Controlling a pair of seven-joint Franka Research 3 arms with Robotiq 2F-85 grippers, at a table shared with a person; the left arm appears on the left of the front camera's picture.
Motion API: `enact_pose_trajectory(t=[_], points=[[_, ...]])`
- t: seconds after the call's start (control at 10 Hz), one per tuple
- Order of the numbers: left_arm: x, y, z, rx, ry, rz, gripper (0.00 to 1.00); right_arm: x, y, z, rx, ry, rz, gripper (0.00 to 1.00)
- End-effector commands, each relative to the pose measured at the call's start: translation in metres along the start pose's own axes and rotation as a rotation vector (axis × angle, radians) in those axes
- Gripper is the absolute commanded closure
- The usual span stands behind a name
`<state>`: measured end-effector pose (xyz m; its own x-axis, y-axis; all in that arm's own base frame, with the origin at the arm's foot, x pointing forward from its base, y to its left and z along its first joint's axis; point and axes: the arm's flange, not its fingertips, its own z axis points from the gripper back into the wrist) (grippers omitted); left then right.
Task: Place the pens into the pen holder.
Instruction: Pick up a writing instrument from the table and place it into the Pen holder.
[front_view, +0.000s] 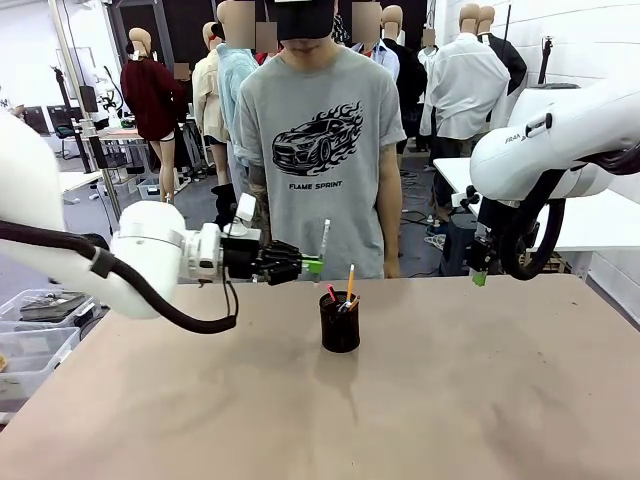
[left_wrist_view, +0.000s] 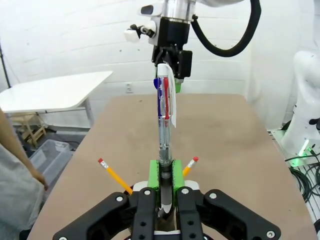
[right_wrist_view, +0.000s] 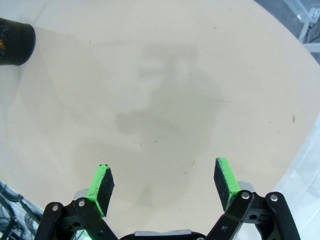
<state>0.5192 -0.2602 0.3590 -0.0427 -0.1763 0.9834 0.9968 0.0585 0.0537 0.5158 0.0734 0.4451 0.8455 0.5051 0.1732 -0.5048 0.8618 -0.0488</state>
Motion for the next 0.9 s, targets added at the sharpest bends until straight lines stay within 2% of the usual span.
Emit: enact_pose_trajectory(t=[0.0, 0.3, 0.8], points=[[-0.003, 0.02, -0.014, -0.045, 0.005, 0.016, 1.0, 0.001, 0.0, -0.002, 0.005, -0.007, -0.006, 0.0], [-0.018, 0.028, -0.033, -0.066, 0.018, 0.051, 1.0, 0.001, 0.0, -0.002, 0.005, -0.007, -0.006, 0.0], [-0.043, 0.033, -0.033, -0.092, 0.034, 0.094, 1.0, 0.001, 0.0, -0.002, 0.005, -0.007, -0.006, 0.0]])
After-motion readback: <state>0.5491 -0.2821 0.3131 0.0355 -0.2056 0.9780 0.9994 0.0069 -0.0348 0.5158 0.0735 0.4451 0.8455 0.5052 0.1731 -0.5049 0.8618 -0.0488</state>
